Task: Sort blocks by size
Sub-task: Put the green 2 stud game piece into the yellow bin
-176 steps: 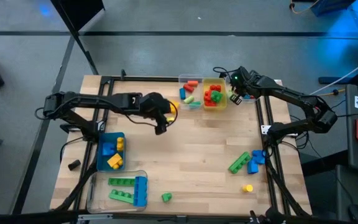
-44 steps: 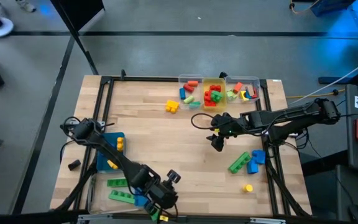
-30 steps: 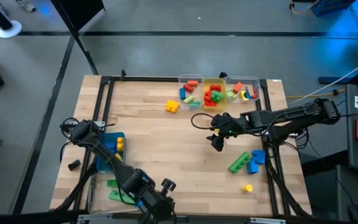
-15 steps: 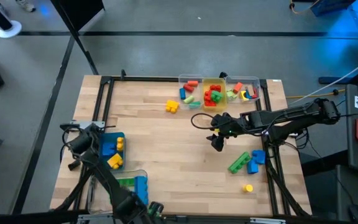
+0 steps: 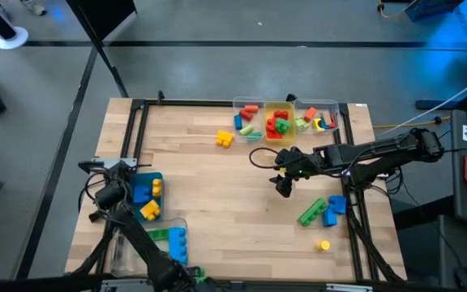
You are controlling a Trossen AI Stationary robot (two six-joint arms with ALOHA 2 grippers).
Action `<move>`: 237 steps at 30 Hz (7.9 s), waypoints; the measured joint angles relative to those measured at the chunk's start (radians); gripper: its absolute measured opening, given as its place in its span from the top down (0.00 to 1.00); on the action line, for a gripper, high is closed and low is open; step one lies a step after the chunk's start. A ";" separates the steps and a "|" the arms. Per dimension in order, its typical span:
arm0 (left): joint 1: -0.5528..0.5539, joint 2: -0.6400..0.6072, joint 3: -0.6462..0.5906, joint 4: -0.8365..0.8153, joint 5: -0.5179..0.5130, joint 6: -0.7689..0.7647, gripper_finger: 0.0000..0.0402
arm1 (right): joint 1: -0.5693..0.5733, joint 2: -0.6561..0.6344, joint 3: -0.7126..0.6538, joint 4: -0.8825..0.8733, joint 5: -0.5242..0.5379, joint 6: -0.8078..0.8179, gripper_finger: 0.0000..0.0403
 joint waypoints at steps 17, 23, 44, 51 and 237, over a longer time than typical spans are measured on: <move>0.031 -0.053 0.042 0.002 -0.083 0.425 1.00 | 0.000 0.000 0.000 -0.001 0.000 0.000 0.40; 0.060 -0.020 0.042 -0.006 -0.078 0.777 1.00 | 0.000 0.000 0.000 -0.001 0.000 0.000 0.40; 0.073 0.016 0.042 -0.100 -0.020 1.215 1.00 | 0.000 0.000 0.000 -0.001 0.000 0.000 0.40; 0.079 0.017 0.042 -0.109 -0.018 1.361 1.00 | 0.000 0.000 0.000 -0.002 0.000 0.000 0.40; 0.310 -0.024 -0.050 -0.440 -0.187 0.122 0.59 | 0.000 0.000 0.000 -0.007 0.000 -0.008 0.40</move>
